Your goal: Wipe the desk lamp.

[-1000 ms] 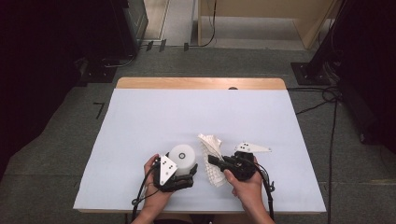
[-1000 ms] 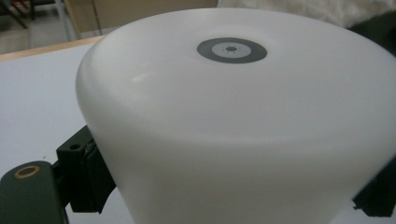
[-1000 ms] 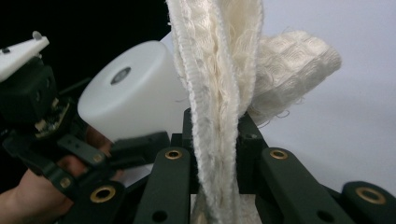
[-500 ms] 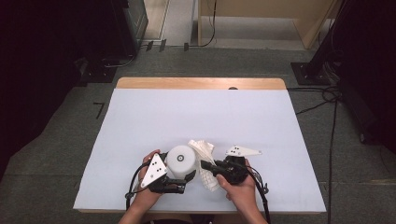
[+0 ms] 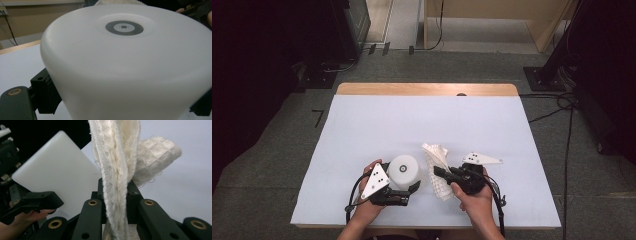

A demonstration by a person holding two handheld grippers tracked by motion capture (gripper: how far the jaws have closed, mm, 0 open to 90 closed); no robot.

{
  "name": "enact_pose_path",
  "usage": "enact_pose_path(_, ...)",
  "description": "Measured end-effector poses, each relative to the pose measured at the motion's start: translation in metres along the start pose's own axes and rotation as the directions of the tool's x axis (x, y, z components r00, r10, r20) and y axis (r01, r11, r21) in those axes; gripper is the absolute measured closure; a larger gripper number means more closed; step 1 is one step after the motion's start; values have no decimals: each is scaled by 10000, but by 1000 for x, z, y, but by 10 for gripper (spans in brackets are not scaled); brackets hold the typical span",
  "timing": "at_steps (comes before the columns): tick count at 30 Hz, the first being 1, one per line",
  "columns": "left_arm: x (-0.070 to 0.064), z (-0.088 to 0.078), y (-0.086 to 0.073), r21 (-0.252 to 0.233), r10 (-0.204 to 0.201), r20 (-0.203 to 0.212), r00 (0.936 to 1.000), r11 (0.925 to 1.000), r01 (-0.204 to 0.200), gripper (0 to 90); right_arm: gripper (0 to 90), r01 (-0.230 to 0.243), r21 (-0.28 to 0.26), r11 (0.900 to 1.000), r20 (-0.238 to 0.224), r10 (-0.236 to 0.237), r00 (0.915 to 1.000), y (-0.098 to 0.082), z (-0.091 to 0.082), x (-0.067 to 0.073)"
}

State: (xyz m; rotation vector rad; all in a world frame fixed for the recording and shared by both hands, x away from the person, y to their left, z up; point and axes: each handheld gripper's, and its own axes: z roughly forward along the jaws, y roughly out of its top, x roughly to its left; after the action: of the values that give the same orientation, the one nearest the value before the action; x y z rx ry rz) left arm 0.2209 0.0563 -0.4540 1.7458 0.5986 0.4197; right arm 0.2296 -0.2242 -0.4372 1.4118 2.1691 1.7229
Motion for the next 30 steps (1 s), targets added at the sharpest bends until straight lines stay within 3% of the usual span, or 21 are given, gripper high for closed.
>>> enact_pose_path(3,-3,4,-2,244,81,-37,10000,9997,-80,86,791,21,-181,9998,-173,-25,9998,2,-2,3)
enact_pose_path(7,-11,10,-3,568,538,-7,9986,9969,-536,86,791,351,-5,9994,-491,-351,9982,0,4,12)
enact_pose_path(9,-12,11,-3,575,532,48,9986,9969,-534,86,792,486,183,9987,-279,-481,9985,-3,10,12)
enact_pose_path(13,-14,12,-3,542,517,210,9984,9971,-528,86,792,245,434,9988,-152,-239,9996,-8,14,6)
enact_pose_path(22,-14,16,-5,761,563,224,9982,9954,-578,86,792,314,-374,9988,-732,-341,9967,9,-7,15)
enact_pose_path(26,-14,13,-2,581,486,210,9986,9971,-497,86,792,193,5,9998,-638,-192,9978,1,4,7)
enact_pose_path(30,-9,13,-2,563,251,208,9995,9981,-262,86,792,-221,530,9983,-494,248,9985,-9,16,-4)
